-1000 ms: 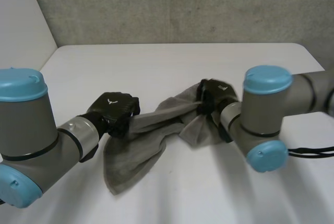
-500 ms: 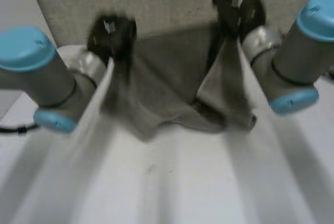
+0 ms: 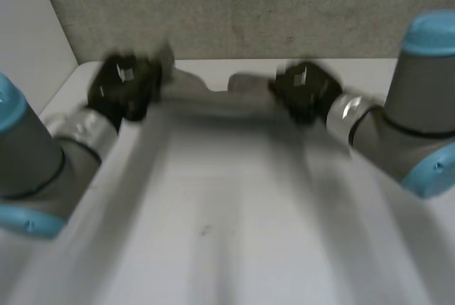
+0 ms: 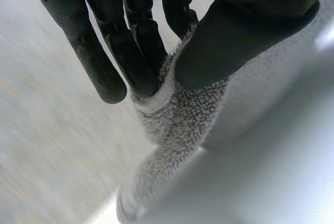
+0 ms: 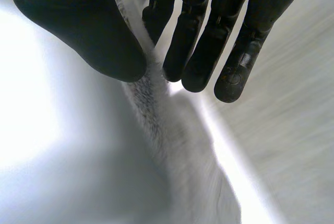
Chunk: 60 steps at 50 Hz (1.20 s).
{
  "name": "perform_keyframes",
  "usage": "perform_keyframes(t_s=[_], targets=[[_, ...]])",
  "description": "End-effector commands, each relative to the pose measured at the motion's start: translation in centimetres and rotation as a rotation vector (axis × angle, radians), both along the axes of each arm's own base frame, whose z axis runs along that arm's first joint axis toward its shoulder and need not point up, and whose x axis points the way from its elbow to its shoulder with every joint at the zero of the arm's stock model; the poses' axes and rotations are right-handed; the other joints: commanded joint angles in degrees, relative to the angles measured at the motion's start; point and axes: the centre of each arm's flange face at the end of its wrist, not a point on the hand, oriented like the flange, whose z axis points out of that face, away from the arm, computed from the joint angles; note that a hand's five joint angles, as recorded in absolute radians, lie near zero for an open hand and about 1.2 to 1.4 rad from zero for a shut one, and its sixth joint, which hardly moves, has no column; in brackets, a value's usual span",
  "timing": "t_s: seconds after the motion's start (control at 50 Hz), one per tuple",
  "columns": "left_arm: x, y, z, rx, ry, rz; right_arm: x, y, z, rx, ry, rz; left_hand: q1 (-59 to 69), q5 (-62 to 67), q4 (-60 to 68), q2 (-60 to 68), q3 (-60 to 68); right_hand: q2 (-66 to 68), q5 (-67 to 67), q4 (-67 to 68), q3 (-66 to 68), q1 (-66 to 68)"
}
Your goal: Fold the towel.
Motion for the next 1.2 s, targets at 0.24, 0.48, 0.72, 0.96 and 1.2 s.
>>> perform_keyframes(t_s=[0.24, 0.48, 0.72, 0.96, 1.2], targets=[[0.2, 3.3, -5.7, 0.146, -0.203, -0.046, -2.6, 0.8, -6.5, 0.319, -0.046, -0.138, 11.31, 10.21, 10.22, 10.20, 10.32, -12.77, -11.97, -13.77, -13.33, -0.84], [0.4, 3.6, -4.8, 0.137, -0.175, -0.039, -8.3, -1.1, -6.8, 0.375, -0.199, -0.352, 11.31, 10.21, 10.22, 10.20, 10.32, -48.52, -47.72, -49.52, -49.08, -36.59], [0.4, 3.3, -2.4, 0.112, -0.070, -0.027, -10.7, -0.4, -8.2, 0.485, -0.122, -0.240, 11.31, 10.21, 10.22, 10.20, 10.32, -47.70, -46.90, -48.70, -48.26, -35.77], [0.3, 2.9, -1.7, 0.100, -0.042, -0.022, -10.4, -2.4, -10.2, 0.456, -0.216, -0.246, 11.31, 10.21, 10.22, 10.20, 10.32, -32.91, -32.11, -33.91, -33.47, -20.99], [0.7, 2.3, -1.6, 0.098, -0.039, -0.004, -10.2, -5.0, -11.0, 0.381, -0.232, -0.296, 11.31, 10.21, 10.22, 10.20, 10.32, 3.27, 4.07, 2.27, 2.71, 15.20]])
